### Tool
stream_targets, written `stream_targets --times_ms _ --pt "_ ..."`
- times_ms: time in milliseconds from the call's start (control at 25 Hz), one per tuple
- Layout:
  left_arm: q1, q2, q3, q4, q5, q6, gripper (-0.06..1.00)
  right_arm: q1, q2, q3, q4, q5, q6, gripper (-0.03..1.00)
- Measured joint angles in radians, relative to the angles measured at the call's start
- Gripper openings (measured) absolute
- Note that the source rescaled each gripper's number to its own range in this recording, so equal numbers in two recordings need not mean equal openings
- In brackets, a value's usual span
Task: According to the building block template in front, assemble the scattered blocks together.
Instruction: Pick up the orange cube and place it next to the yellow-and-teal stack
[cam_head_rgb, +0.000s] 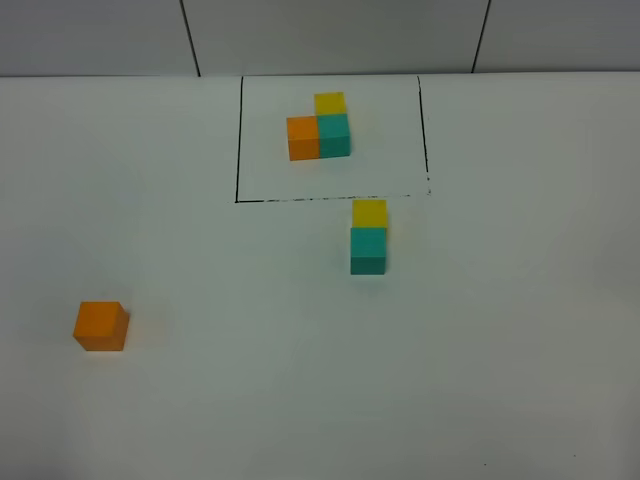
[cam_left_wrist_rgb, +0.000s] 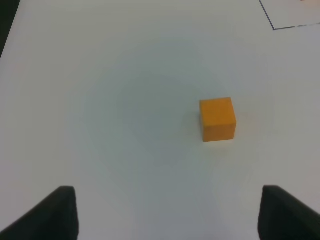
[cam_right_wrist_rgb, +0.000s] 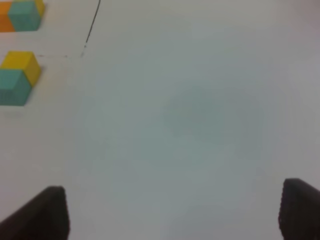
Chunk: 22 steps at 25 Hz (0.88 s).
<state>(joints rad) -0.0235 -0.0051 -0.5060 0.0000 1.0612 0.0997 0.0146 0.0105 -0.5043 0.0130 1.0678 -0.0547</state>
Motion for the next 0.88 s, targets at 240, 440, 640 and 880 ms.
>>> stream_targets --times_ms 240,440,640,880 --pt "0.0 0.001 0.0 0.0 0.0 -0.001 0.72 0.0 0.0 0.0 0.0 0.0 0.0 0.71" --pt "0.0 0.134 -0.017 0.032 -0.021 -0.076 0.75 0.0 0.0 0.0 -0.001 0.0 0.0 0.71" --pt "0.0 0.481 -0.062 0.047 -0.082 -0.138 0.85 0.0 0.0 0.0 -0.001 0.0 0.0 0.71" --pt "0.0 0.941 -0.175 0.046 -0.212 -0.147 0.87 0.0 0.0 0.0 -0.001 0.0 0.0 0.71"
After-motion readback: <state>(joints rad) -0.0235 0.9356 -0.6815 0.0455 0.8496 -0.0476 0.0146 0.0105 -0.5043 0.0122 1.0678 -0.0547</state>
